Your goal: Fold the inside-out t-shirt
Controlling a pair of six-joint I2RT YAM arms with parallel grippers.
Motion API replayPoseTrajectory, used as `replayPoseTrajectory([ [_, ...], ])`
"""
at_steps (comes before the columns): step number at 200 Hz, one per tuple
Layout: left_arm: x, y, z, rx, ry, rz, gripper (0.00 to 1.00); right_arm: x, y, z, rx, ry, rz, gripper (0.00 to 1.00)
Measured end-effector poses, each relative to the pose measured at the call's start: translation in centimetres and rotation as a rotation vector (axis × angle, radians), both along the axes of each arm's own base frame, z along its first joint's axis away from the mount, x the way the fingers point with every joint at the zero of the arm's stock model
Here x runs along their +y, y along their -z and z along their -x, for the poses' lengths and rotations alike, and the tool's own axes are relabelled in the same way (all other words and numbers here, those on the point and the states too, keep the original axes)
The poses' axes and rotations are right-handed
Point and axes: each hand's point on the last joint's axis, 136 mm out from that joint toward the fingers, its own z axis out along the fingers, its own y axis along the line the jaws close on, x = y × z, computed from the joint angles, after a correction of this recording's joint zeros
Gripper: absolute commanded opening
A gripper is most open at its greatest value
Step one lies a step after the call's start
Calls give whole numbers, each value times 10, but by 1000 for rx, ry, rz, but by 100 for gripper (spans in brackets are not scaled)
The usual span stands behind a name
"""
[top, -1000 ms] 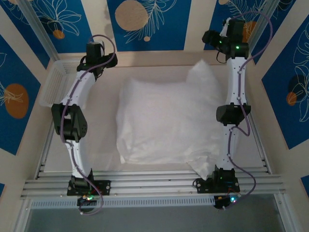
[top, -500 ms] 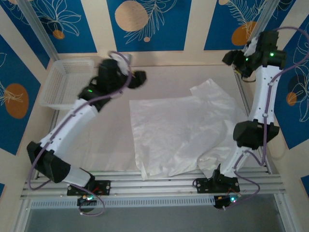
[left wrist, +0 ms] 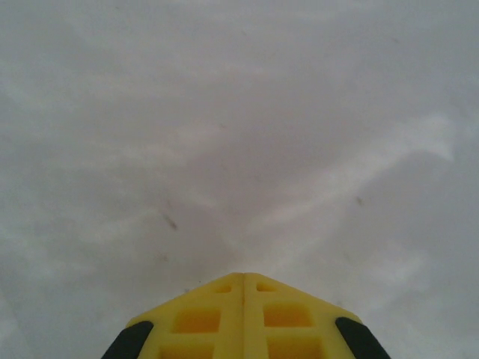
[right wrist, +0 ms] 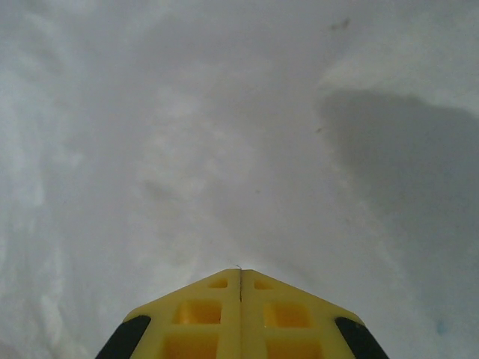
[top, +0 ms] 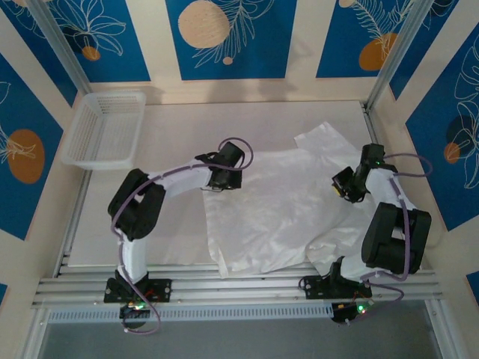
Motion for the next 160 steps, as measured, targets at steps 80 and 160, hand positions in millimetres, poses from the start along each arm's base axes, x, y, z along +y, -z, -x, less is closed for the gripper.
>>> replayPoseTrajectory([
  [80,70,27,-80,-14,-275,-20,0,45,57,-28,102,9,-59,0],
  [160,158,23,-156,-59,-456,-6,0,118,54,-94,67,-114,-44,0],
])
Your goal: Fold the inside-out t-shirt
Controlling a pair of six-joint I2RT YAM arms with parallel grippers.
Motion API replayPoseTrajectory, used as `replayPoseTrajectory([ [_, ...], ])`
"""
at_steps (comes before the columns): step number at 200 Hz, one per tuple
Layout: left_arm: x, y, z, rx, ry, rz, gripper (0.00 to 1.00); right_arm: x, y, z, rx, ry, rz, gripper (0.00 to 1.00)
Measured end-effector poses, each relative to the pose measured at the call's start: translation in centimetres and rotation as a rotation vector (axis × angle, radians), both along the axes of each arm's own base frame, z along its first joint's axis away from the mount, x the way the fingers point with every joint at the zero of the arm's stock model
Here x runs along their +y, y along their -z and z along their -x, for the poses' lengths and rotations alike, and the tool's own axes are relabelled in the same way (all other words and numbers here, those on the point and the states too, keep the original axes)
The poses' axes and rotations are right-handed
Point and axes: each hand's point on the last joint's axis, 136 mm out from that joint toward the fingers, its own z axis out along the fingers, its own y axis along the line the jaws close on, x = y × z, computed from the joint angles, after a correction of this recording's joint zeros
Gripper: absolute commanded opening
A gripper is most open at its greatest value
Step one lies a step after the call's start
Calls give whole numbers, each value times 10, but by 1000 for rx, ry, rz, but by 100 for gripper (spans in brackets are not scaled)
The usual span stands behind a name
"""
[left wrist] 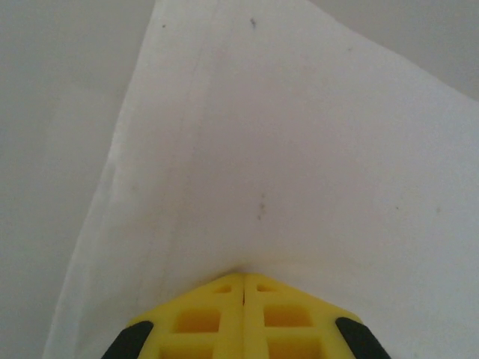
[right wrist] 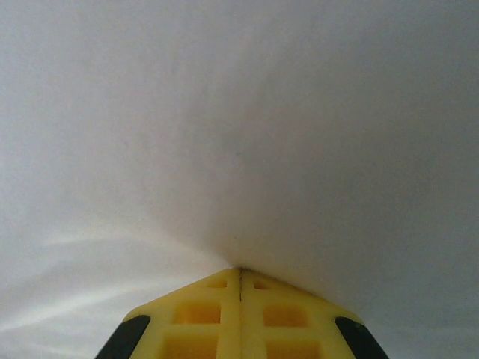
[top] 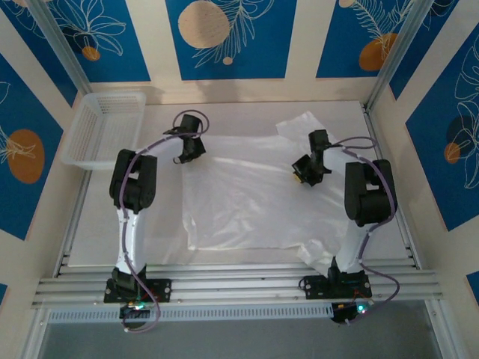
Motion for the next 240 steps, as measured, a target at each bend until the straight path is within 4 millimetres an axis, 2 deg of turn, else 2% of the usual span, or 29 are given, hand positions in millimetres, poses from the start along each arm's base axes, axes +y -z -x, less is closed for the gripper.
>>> replayPoseTrajectory([
  [19,21,-1,-21,-5,-40,9,0,22,-1,-25,-21,-20,-20,0],
  [52,43,-5,-65,-51,-63,20,0,52,-6,-68,-72,-54,-34,0],
  [74,53,-11,-79,-77,-65,28,0,66,-23,-84,-112,-80,-46,1],
  [93,54,-25,-84,-106,-52,38,23,64,-52,-87,-168,-99,-35,11],
  [107,52,-40,-79,-125,-43,62,37,54,-83,-77,-230,-111,-9,20],
  [122,47,-65,-60,-151,-36,99,45,35,-120,-52,-297,-102,15,27],
  [130,45,-86,-44,-173,-24,119,47,20,-137,-35,-333,-80,25,29],
  [139,40,-112,-26,-210,-9,139,49,-7,-152,-12,-368,-28,42,32],
  [147,36,-137,-9,-251,4,156,50,-31,-157,7,-389,22,55,34],
  [154,31,-159,6,-294,19,171,51,-52,-155,24,-394,69,69,35],
  [163,21,-188,27,-353,49,189,51,-79,-143,48,-375,130,88,36],
  [172,8,-210,48,-402,91,199,51,-102,-121,71,-324,182,104,38],
  [180,-5,-225,69,-440,138,205,51,-111,-99,89,-261,201,103,40],
  [193,-23,-232,100,-459,209,204,52,-113,-67,112,-154,191,78,42],
  [204,-38,-225,123,-448,267,199,53,-108,-45,127,-71,164,50,42],
  [221,-51,-195,159,-393,346,174,56,-104,-24,141,9,133,30,43],
  [240,-47,-155,194,-309,386,136,58,-104,-11,152,54,120,31,45],
])
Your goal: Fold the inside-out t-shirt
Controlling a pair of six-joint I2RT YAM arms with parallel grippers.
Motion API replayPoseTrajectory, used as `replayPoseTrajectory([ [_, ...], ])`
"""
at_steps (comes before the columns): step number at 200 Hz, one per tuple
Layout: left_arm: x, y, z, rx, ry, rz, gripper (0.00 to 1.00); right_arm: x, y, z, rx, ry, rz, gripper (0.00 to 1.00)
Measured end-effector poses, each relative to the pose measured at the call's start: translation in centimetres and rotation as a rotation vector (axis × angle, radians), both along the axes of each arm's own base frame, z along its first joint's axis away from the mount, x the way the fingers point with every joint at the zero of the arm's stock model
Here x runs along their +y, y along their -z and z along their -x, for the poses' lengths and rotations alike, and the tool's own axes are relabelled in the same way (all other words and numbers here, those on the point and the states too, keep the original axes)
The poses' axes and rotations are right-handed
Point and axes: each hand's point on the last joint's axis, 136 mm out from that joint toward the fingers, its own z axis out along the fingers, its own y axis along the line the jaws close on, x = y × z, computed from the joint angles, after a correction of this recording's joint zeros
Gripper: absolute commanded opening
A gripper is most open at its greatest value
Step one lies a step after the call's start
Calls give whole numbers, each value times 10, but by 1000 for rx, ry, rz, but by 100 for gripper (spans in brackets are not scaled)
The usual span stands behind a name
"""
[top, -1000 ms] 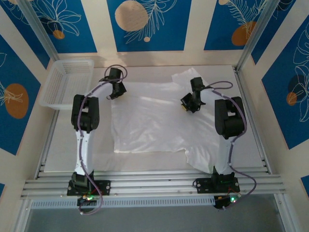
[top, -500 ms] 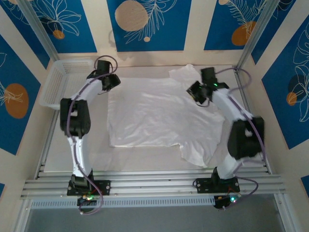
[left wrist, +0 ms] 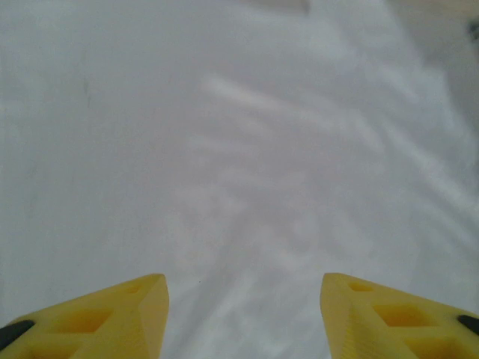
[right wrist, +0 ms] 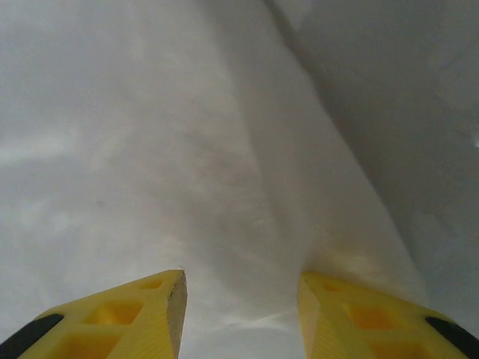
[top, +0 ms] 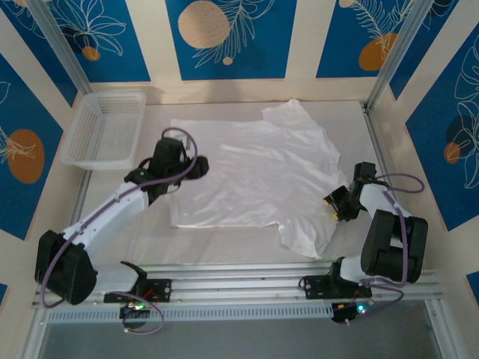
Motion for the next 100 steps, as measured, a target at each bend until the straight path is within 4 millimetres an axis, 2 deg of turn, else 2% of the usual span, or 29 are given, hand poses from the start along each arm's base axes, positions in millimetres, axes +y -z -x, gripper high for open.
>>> replayPoseTrajectory([
  [15,13,23,22,46,-6,-41,58,-1,7,9,22,-1,8,48],
  [30,26,32,36,59,-15,-78,58,-1,7,12,10,-5,15,49],
  [66,44,24,49,19,-48,-111,58,-9,-4,22,-52,31,71,47],
  [100,49,24,52,17,-63,-124,58,-23,-19,37,-123,122,147,43],
])
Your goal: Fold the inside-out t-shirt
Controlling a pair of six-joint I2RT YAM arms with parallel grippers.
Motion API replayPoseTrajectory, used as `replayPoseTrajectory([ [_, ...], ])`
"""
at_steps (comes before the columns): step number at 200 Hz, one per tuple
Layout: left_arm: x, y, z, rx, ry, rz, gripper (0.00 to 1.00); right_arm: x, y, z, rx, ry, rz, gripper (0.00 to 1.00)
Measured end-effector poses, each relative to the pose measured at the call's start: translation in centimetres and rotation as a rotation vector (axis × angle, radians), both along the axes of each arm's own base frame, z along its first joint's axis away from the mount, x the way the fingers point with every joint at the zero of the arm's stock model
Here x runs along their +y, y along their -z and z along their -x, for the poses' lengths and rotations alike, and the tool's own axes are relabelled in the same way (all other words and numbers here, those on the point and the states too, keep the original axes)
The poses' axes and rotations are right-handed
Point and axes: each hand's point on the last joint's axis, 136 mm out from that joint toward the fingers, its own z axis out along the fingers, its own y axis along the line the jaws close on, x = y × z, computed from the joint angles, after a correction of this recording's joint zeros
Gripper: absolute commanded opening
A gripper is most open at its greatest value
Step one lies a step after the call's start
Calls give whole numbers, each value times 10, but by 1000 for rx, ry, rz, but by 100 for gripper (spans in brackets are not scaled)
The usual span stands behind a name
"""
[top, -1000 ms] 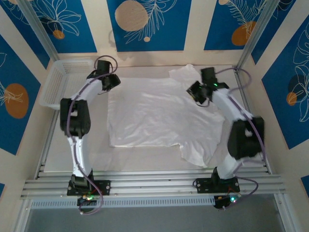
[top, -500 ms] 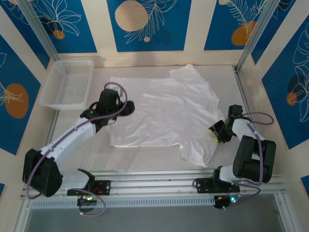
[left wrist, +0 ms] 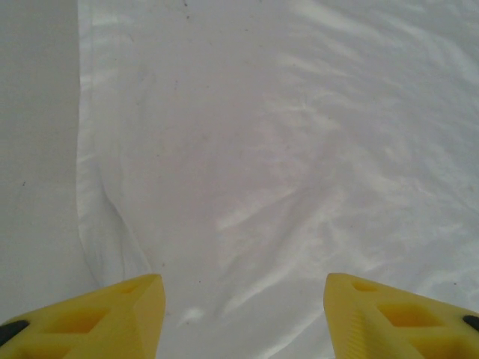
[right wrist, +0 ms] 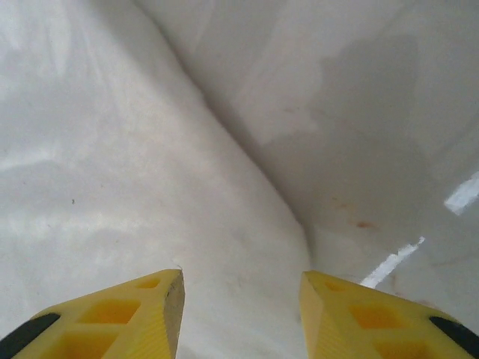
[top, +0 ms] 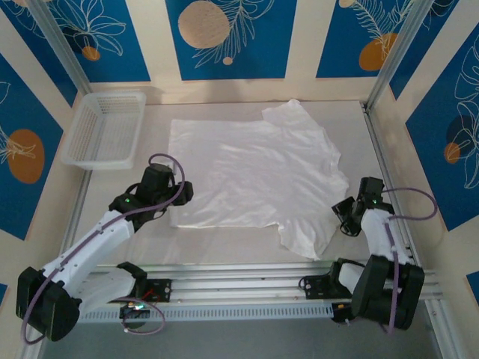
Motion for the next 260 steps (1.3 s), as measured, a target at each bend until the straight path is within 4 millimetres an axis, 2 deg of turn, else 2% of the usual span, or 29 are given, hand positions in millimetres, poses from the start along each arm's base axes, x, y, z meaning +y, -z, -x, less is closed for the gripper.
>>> replayPoseTrajectory([
  [41,5,9,5,27,-11,-22,59,1,17,11,60,23,-29,44],
  [54,6,9,6,26,-11,-22,61,3,24,11,85,19,-49,39],
  [66,7,7,8,15,-10,-17,62,5,27,9,87,17,-64,31],
  [83,10,5,13,0,-9,-10,64,5,27,4,74,4,-68,10],
  [99,14,8,20,3,-16,-10,68,5,25,0,57,7,-67,0],
  [124,29,19,32,47,-86,-33,69,6,15,-4,7,-1,-60,0],
  [144,42,34,41,124,-162,-61,64,11,-2,-7,-50,-11,-64,0],
  [170,49,69,55,279,-241,-99,53,27,-30,-15,-131,-54,-68,0],
  [198,54,107,74,420,-292,-118,51,40,-48,-23,-179,-98,-71,0],
  [239,48,110,68,408,-299,-88,52,50,-45,-21,-157,-128,-84,0],
  [260,48,116,67,426,-302,-108,48,51,-45,-21,-156,-125,-87,0],
])
